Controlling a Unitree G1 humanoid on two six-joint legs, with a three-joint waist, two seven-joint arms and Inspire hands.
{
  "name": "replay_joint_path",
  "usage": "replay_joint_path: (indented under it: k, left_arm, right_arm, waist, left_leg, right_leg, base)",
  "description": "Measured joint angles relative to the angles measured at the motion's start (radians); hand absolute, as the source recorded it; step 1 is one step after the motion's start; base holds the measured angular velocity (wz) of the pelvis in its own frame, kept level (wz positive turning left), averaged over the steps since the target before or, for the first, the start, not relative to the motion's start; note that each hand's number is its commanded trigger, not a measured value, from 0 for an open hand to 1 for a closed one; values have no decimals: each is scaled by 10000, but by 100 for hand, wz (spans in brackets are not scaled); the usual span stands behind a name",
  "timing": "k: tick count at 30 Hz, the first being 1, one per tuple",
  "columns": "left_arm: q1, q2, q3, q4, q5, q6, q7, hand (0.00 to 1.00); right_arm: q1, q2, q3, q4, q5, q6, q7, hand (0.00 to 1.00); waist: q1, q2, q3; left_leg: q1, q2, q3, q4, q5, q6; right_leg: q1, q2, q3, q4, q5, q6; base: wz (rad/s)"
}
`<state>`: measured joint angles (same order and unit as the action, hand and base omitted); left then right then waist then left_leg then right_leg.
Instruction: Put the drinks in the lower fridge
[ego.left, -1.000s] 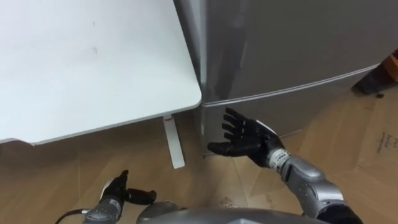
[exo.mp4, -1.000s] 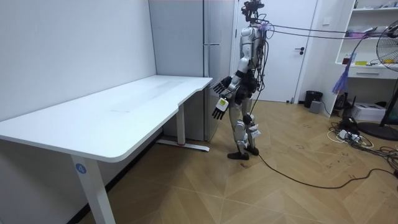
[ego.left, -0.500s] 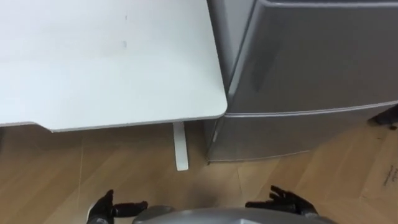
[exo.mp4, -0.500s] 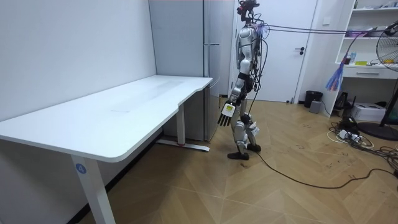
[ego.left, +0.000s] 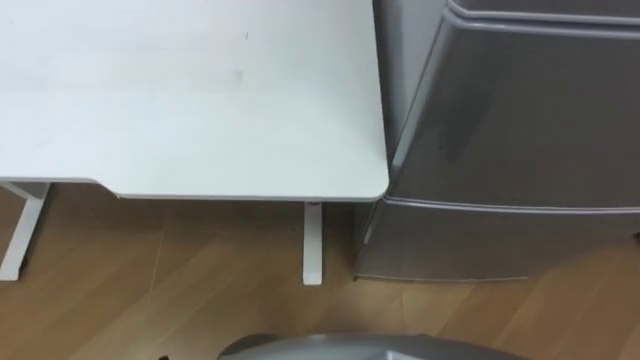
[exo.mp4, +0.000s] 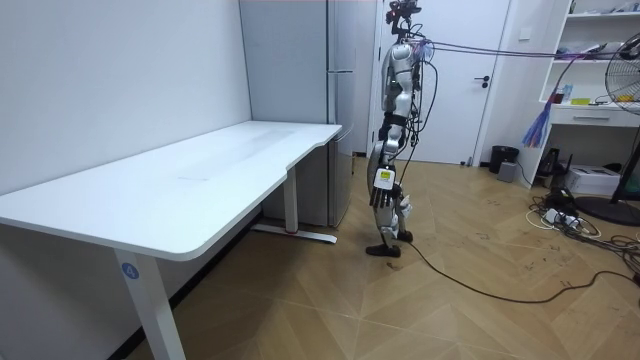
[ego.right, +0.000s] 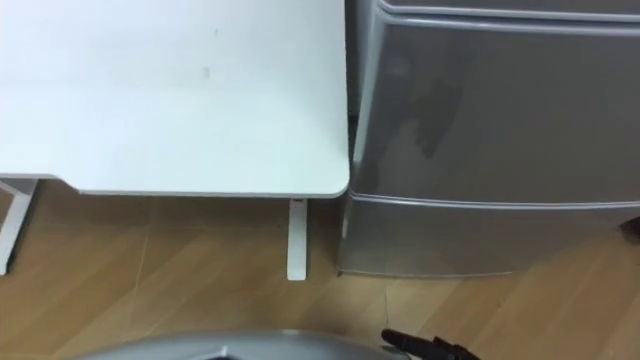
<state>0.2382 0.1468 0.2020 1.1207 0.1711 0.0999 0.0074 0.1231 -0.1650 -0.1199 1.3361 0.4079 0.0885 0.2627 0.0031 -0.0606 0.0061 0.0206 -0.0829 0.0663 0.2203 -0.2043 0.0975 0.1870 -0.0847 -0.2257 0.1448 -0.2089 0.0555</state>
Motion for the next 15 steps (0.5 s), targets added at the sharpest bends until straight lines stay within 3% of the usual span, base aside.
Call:
replay_joint_path:
  k: [9,15]
  left_arm:
    - [-41,-71,18,5,407,254,-7,0]
    - [-55,-76,-15,2,407,698,-189,0]
  right_arm:
    - [-72,-35,114,35,-139,40,143,0]
    - [-187,-82,221,42,-153,383,124,0]
  waist:
    - [37,27,-30]
    - [43,-7,-1]
  left_leg:
    - [8,1,-139,78,-9,14]
    - [1,-5,-321,213,-19,-4]
  right_leg:
    - [94,22,43,77,0,-1]
    - [191,61,51,61,1,-1]
  base:
    - [4]
    - [10]
